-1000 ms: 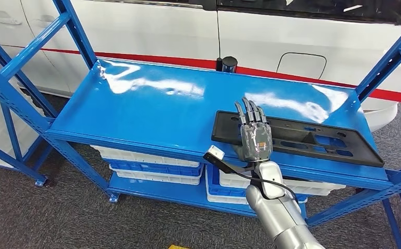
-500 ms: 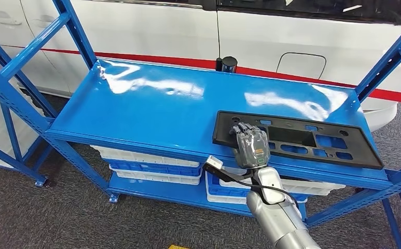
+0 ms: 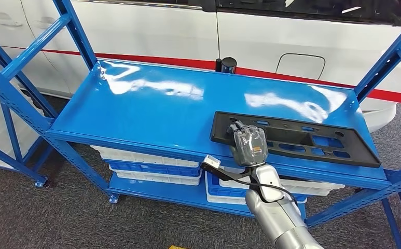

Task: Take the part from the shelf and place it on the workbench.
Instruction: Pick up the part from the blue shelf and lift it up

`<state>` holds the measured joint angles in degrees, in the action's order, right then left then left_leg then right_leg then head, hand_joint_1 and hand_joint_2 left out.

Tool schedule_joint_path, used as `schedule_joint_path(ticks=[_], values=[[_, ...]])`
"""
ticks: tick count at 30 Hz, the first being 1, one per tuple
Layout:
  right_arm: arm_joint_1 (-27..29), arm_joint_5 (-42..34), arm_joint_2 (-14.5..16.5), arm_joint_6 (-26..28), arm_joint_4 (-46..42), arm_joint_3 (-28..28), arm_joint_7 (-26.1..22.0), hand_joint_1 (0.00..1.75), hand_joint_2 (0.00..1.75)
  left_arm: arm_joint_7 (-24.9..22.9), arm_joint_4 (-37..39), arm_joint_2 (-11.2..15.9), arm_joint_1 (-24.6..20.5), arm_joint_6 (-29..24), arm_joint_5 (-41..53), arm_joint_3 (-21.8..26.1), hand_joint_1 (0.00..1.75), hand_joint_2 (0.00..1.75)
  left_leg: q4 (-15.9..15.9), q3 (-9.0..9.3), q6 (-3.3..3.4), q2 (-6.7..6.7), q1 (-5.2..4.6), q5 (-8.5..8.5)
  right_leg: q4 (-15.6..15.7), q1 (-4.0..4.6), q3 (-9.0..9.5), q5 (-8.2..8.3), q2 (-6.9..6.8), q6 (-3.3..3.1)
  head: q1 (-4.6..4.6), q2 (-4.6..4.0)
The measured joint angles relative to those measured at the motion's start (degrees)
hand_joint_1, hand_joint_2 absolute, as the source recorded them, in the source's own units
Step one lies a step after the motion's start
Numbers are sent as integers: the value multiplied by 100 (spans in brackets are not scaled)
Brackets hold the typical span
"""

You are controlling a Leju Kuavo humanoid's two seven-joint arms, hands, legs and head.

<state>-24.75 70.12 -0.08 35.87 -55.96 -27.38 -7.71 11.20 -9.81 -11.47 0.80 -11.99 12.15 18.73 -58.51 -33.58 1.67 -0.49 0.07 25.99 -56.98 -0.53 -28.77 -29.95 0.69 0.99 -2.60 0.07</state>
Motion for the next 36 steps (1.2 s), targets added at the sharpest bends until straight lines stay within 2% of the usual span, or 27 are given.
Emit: schedule_joint_path(ticks=[10, 24, 36], values=[[168, 238, -163, 7, -745, 10, 153, 175, 175, -44, 0, -2, 3, -73, -3, 0, 0, 175, 0, -13, 0, -2, 0, 0, 0, -3, 6, 0, -1, 1, 0, 0], [957, 631, -458, 7, -2569, 227, 228, 175, 175, -89, 0, 0, 4, 86, -141, 14, 0, 175, 0, -19, 0, -2, -1, 0, 0, -2, 0, 0, -1, 0, -1, 0], [1343, 747, -560, 4, -3079, 367, 249, 175, 175, -43, -1, 17, 11, 243, -128, 22, 0, 175, -7, -22, 7, -7, -12, 6, 8, -13, -5, 2, -2, 3, -1, 0]])
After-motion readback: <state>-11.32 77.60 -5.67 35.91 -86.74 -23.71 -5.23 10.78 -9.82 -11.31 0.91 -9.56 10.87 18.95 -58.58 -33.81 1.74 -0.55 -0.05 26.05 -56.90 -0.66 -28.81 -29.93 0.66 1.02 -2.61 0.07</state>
